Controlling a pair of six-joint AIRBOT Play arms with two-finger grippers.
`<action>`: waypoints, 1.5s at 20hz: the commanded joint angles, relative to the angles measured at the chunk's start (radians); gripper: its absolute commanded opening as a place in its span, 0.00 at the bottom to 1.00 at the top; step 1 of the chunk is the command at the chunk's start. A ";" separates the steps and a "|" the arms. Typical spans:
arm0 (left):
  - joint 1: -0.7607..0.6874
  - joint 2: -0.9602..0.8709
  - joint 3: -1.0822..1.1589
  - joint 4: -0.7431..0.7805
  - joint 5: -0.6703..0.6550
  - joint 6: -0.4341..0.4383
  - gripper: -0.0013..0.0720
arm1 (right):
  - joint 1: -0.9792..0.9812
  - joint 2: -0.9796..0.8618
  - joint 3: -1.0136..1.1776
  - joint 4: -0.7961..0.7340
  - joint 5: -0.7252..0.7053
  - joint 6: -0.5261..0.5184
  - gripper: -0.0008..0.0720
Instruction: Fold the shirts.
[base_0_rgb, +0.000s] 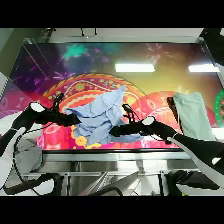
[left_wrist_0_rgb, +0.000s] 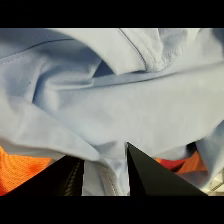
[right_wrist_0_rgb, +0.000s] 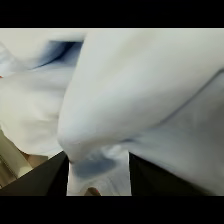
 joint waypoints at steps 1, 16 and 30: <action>0.000 0.000 0.000 -0.003 0.013 0.001 0.43 | 0.002 -0.020 0.038 0.103 0.004 -0.088 0.54; 0.000 0.001 0.000 0.003 -0.003 0.002 0.03 | -0.404 0.160 0.245 -0.070 0.156 0.023 0.04; 0.001 0.001 0.000 0.002 -0.047 0.002 0.03 | -0.875 -0.095 0.547 -0.119 0.282 -0.031 0.52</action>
